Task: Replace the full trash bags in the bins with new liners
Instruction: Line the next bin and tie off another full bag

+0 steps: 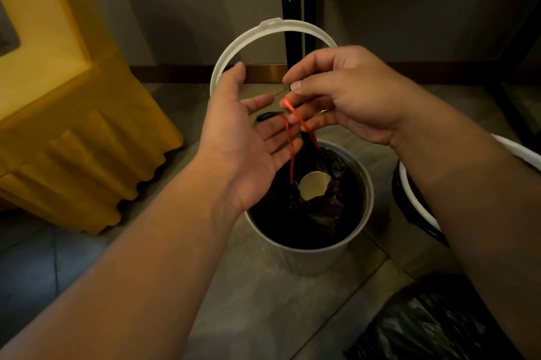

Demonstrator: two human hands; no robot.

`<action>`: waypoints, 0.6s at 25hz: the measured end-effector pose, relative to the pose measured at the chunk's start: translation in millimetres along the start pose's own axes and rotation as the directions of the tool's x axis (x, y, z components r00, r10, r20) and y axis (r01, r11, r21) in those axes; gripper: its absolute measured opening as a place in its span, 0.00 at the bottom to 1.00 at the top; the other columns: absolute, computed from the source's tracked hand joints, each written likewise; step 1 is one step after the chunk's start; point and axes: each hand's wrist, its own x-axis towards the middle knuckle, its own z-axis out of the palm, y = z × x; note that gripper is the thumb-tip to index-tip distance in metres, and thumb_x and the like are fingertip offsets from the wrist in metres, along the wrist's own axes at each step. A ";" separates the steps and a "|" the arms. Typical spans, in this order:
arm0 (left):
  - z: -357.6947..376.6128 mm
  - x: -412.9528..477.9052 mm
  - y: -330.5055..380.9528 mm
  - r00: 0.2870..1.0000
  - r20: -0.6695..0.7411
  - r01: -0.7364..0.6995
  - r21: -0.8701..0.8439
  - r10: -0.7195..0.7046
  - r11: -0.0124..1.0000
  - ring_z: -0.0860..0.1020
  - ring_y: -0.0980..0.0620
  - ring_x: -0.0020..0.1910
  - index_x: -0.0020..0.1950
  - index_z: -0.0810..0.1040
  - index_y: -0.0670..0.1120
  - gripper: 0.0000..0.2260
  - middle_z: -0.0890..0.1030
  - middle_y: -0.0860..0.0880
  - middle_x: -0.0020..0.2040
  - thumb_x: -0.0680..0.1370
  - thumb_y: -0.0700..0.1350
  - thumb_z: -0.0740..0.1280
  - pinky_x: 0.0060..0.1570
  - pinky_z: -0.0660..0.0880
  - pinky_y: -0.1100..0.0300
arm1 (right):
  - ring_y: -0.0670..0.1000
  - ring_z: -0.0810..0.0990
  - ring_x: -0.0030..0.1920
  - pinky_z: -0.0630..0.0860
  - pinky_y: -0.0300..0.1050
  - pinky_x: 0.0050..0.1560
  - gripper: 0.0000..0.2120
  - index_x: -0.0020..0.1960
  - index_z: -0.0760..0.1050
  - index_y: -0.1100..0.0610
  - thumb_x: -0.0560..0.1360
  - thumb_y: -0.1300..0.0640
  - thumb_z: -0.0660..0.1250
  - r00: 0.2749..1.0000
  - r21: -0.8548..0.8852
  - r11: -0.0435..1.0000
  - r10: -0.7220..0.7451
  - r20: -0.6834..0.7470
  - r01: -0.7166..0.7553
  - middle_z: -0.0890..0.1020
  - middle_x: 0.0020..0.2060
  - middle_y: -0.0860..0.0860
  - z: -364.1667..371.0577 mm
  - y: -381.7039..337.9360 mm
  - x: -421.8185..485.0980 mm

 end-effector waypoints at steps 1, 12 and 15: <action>1.7 1.3 0.2 1.000 0.000 -0.011 -0.010 0.011 1.000 0.86 0.39 0.59 0.69 0.76 0.46 0.28 0.87 0.38 0.57 0.81 0.67 0.62 0.65 0.79 0.44 | 0.55 0.88 0.43 0.84 0.46 0.42 0.06 0.56 0.82 0.58 0.81 0.64 0.69 0.999 0.010 1.000 -0.016 0.042 0.016 0.88 0.45 0.58 0.7 -1.7 -3.1; -5.2 6.3 20.1 0.989 0.112 -0.102 0.024 0.098 0.995 0.86 0.39 0.58 0.71 0.76 0.45 0.32 0.87 0.41 0.60 0.79 0.69 0.61 0.63 0.78 0.41 | 0.41 0.76 0.70 0.74 0.33 0.64 0.35 0.72 0.73 0.45 0.69 0.44 0.81 0.979 -0.291 0.938 -0.156 0.128 0.187 0.80 0.67 0.42 3.2 80.8 -2.4; -0.9 1.9 18.6 0.987 0.139 -0.095 0.088 0.082 0.992 0.86 0.42 0.59 0.69 0.78 0.45 0.32 0.87 0.41 0.60 0.79 0.69 0.61 0.53 0.82 0.47 | 0.43 0.78 0.67 0.76 0.40 0.66 0.32 0.68 0.74 0.44 0.67 0.43 0.82 0.959 -0.281 0.918 -0.281 0.033 0.278 0.79 0.63 0.41 18.2 89.4 2.3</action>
